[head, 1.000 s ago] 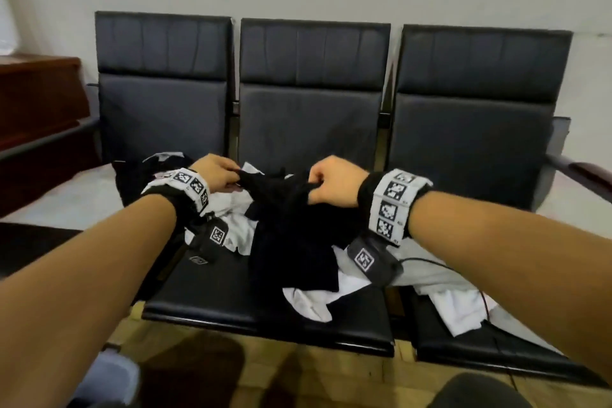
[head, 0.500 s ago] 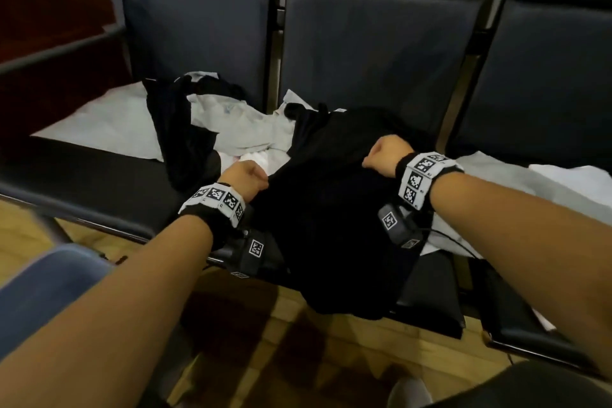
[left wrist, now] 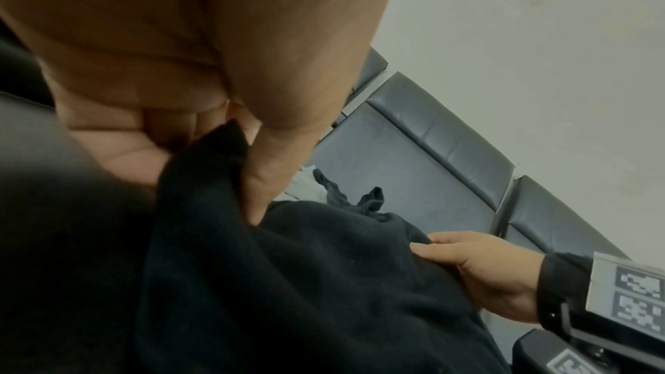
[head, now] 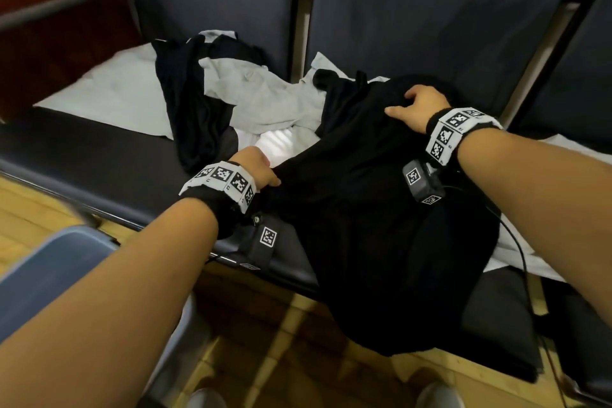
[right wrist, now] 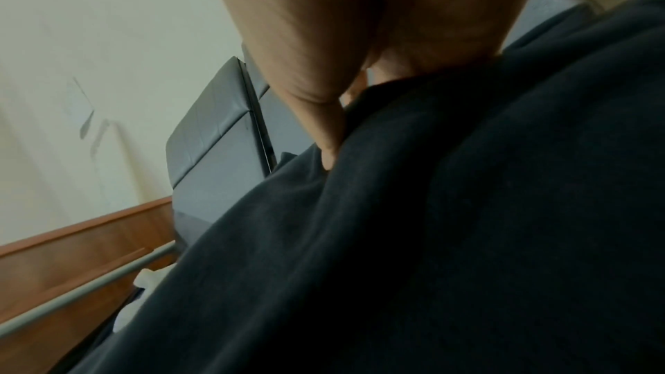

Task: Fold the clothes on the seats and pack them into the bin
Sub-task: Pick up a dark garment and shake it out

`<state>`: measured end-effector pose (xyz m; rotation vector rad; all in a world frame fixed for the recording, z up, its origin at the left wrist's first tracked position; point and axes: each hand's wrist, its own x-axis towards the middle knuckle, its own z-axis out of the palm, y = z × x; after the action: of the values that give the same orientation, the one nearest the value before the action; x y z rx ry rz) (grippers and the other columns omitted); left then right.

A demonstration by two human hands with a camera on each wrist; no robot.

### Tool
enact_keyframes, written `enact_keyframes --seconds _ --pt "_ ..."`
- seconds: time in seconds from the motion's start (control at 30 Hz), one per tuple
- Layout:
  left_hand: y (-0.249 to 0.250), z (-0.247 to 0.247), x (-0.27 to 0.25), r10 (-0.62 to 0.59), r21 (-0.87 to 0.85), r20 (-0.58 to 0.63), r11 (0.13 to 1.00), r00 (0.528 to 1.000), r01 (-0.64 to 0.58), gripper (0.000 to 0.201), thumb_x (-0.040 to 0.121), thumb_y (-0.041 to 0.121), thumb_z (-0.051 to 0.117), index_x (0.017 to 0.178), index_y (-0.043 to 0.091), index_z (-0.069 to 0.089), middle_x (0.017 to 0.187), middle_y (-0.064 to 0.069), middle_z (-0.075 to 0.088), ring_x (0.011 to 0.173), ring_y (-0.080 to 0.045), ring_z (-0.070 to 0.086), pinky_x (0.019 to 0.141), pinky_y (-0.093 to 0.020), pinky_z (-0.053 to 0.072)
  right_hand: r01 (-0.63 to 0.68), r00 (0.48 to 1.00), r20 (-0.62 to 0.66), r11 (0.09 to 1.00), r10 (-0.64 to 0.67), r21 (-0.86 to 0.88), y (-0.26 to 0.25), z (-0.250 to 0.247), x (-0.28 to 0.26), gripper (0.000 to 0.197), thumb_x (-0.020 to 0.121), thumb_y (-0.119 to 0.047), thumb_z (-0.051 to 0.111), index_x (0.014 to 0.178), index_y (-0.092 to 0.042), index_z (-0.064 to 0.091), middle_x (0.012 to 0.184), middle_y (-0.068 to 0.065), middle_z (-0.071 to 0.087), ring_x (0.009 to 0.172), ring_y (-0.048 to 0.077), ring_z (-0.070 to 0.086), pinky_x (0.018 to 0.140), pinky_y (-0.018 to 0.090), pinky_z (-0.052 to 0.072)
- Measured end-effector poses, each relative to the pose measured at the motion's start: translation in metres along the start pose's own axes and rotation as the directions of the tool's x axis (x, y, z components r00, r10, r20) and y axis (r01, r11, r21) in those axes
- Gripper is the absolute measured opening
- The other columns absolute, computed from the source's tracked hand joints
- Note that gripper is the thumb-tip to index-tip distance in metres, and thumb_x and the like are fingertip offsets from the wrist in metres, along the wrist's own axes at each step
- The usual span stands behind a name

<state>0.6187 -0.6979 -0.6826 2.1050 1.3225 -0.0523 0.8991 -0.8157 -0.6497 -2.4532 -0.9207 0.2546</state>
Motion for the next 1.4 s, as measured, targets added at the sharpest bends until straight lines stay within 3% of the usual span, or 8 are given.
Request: enact_keyframes --seconds 0.27,0.4,0.7,0.8,0.93,1.07,1.2,1.4 --pt "-0.003 -0.004 -0.001 -0.076 -0.226 0.063 0.97 0.995 0.088 0.018 0.083 0.02 0.071 0.09 0.003 0.069 0.092 -0.016 0.068 0.087 -0.031 0.067 0.082 -0.042 0.058 0.005 1.0 -0.002 0.924 -0.004 0.382 -0.014 -0.025 -0.008 0.032 0.08 -0.022 0.068 0.1 0.003 0.065 0.087 0.013 0.064 0.085 0.03 0.064 0.086 0.043 0.055" --pt "-0.002 -0.008 -0.008 -0.067 -0.617 0.076 0.78 0.995 0.1 0.014 0.089 0.011 0.063 0.076 0.012 0.057 0.092 -0.017 0.062 0.092 -0.035 0.064 0.09 -0.054 0.052 -0.072 0.997 0.012 0.82 0.08 0.568 -0.014 -0.055 -0.019 0.018 0.062 -0.009 0.065 0.069 -0.021 0.054 0.072 0.002 0.05 0.078 0.024 0.054 0.071 0.035 0.046" --pt "0.019 -0.018 -0.049 0.063 -0.926 0.089 0.372 0.994 0.059 0.012 0.089 0.003 0.061 0.098 -0.005 0.065 0.097 -0.021 0.068 0.076 -0.029 0.071 0.065 -0.04 0.061 -0.255 0.948 0.287 0.862 0.135 0.438 0.009 -0.085 -0.061 0.058 0.058 -0.034 0.087 0.106 -0.006 0.069 0.099 0.014 0.074 0.094 0.035 0.071 0.087 0.051 0.056" --pt "0.023 -0.026 -0.059 0.066 -0.936 0.097 0.344 0.993 0.068 0.029 0.089 0.007 0.063 0.114 -0.008 0.061 0.109 -0.023 0.067 0.086 -0.031 0.07 0.066 -0.039 0.06 -0.233 0.964 0.259 0.678 0.064 0.698 0.004 -0.093 -0.084 0.034 0.08 -0.002 0.071 0.112 0.002 0.061 0.1 0.014 0.071 0.11 0.035 0.064 0.084 0.035 0.059" --pt "0.035 -0.048 -0.072 0.134 -0.949 0.101 0.31 0.986 0.055 0.026 0.094 0.014 0.055 0.115 0.001 0.062 0.101 -0.015 0.068 0.074 -0.024 0.072 0.054 -0.031 0.057 -0.104 0.995 0.087 0.478 0.058 0.872 0.006 -0.116 -0.098 0.069 0.073 0.009 0.072 0.135 -0.004 0.044 0.116 0.015 0.062 0.11 0.027 0.062 0.076 0.029 0.059" --pt "0.052 -0.083 -0.079 0.187 -0.933 0.048 0.358 0.981 -0.022 0.037 0.097 0.016 0.049 0.131 0.002 0.054 0.123 -0.016 0.062 0.107 -0.029 0.064 0.071 -0.037 0.057 -0.019 1.0 0.005 0.576 0.026 0.817 0.01 -0.152 -0.108 0.014 0.081 0.001 0.069 0.078 -0.007 0.058 0.093 0.015 0.065 0.088 0.026 0.069 0.088 0.042 0.056" --pt "0.065 -0.121 -0.089 0.235 -0.911 -0.056 0.385 0.97 -0.146 0.028 0.097 0.01 0.048 0.123 0.002 0.056 0.112 -0.017 0.064 0.091 -0.025 0.07 0.067 -0.036 0.058 0.01 0.999 0.018 0.758 -0.028 0.652 0.023 -0.177 -0.108 0.055 0.063 -0.029 0.09 0.105 0.0 0.068 0.11 0.016 0.069 0.11 0.032 0.065 0.101 0.046 0.049" --pt "0.058 -0.137 -0.094 0.205 -0.862 -0.163 0.446 0.965 -0.24 0.018 0.095 0.006 0.049 0.11 0.002 0.058 0.109 -0.02 0.061 0.088 -0.028 0.065 0.079 -0.042 0.056 -0.008 0.993 0.102 0.817 -0.062 0.576 0.024 -0.186 -0.136 0.014 0.081 -0.018 0.074 0.09 -0.013 0.065 0.097 0.011 0.069 0.104 0.036 0.065 0.092 0.05 0.053"
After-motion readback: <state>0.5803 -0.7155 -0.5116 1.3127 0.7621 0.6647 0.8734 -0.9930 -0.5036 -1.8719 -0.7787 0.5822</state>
